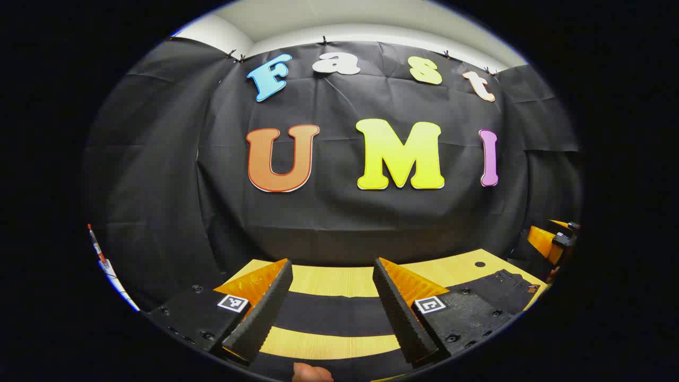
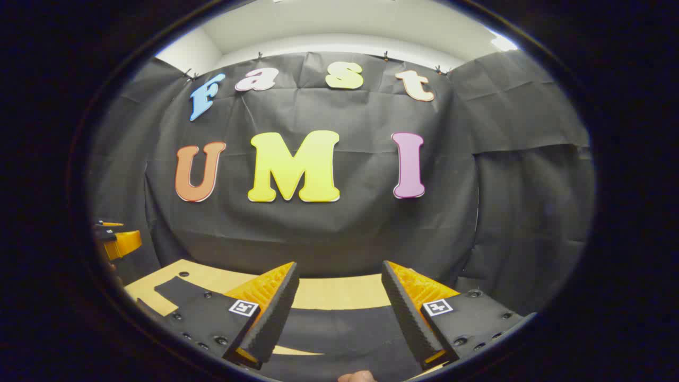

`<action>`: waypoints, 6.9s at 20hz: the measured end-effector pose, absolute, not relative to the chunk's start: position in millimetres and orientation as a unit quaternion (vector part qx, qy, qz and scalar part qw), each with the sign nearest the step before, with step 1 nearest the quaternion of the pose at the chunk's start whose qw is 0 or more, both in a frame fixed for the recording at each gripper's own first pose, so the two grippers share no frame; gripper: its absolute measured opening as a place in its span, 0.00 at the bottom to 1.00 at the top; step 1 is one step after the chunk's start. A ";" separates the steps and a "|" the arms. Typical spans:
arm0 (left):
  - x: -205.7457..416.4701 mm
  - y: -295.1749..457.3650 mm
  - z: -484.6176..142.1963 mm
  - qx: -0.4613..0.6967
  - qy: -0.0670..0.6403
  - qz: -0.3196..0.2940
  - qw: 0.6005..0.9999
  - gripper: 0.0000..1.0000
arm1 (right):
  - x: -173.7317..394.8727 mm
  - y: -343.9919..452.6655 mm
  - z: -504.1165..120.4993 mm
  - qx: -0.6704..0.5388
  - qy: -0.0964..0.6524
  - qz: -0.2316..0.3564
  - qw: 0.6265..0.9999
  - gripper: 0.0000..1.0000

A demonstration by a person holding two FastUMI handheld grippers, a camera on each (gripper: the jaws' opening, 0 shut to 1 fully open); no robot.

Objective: Grasp the waist and the cuffs of the jeans and fold them to make the two legs overlap; first hold the waist and fold one-third of the jeans toward the cuffs, then hold the cuffs and fold the remaining one-third in the same direction to finish folding.

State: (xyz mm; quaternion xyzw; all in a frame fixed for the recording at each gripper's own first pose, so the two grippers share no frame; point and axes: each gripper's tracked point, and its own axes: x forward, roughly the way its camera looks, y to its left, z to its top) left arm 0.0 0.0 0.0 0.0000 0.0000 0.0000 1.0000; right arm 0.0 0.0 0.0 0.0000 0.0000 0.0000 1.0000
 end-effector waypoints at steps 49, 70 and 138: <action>-203.5 141.6 -236.9 -0.578 0.387 0.262 0.669 0.98 | -33.8 -161.9 -186.6 0.222 0.403 -0.078 0.885 1.00; -191.0 177.3 -277.7 -0.584 0.380 0.334 0.634 0.09 | -58.3 -248.7 -231.9 0.406 0.430 -0.212 0.778 0.98; 204.8 193.8 -207.8 -0.595 0.345 0.265 0.675 0.03 | 244.3 -193.0 -231.1 0.449 0.366 -0.139 0.803 0.01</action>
